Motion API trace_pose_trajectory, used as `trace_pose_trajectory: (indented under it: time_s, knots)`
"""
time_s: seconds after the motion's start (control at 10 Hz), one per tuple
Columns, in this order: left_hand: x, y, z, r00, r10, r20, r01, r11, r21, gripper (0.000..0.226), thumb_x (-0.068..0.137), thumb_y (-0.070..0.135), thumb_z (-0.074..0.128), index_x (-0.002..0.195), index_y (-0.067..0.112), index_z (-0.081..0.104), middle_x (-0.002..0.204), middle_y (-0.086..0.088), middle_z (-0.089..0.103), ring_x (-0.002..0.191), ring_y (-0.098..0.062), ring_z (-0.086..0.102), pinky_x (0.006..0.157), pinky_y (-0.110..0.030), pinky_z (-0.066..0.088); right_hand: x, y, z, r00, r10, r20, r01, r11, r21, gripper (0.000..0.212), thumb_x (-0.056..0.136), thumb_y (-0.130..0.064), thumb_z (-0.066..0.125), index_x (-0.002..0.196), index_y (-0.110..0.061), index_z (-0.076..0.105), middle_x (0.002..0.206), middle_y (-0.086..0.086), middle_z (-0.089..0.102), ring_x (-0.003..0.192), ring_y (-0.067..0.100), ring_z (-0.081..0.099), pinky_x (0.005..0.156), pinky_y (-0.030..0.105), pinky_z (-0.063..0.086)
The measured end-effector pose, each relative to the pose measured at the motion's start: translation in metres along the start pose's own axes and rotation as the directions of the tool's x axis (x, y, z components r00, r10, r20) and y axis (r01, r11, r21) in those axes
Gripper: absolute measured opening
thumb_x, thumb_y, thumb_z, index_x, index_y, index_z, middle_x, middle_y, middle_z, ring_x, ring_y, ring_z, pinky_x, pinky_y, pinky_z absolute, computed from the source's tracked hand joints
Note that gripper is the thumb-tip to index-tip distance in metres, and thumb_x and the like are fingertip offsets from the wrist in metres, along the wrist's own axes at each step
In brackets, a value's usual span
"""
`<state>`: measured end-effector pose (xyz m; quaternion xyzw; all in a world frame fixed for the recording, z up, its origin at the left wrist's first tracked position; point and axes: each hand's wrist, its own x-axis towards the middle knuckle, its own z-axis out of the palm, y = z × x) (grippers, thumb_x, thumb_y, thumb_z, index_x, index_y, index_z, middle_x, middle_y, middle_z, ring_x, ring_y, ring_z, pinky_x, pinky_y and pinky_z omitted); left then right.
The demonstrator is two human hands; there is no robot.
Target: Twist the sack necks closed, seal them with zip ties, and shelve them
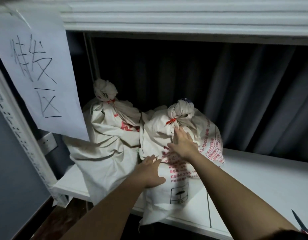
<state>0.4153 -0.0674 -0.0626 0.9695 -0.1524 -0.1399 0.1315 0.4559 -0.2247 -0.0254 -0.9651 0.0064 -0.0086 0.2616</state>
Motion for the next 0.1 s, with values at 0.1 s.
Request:
trace_pose_trajectory:
  time_s: [0.1]
  knots:
    - [-0.0141, 0.0055, -0.0077, 1.000, -0.006, -0.002, 0.006, 0.999, -0.044, 0.079, 0.089, 0.043, 0.052, 0.153, 0.025, 0.009, 0.161, -0.002, -0.002, 0.148, -0.020, 0.000, 0.117, -0.036, 0.015, -0.0090, -0.0029, -0.0102, 0.997, -0.026, -0.070, 0.022, 0.998, -0.057, 0.070, 0.094, -0.040, 0.049, 0.151, -0.026, 0.012, 0.161, -0.003, -0.001, 0.148, 0.025, 0.003, 0.115, 0.052, 0.018]
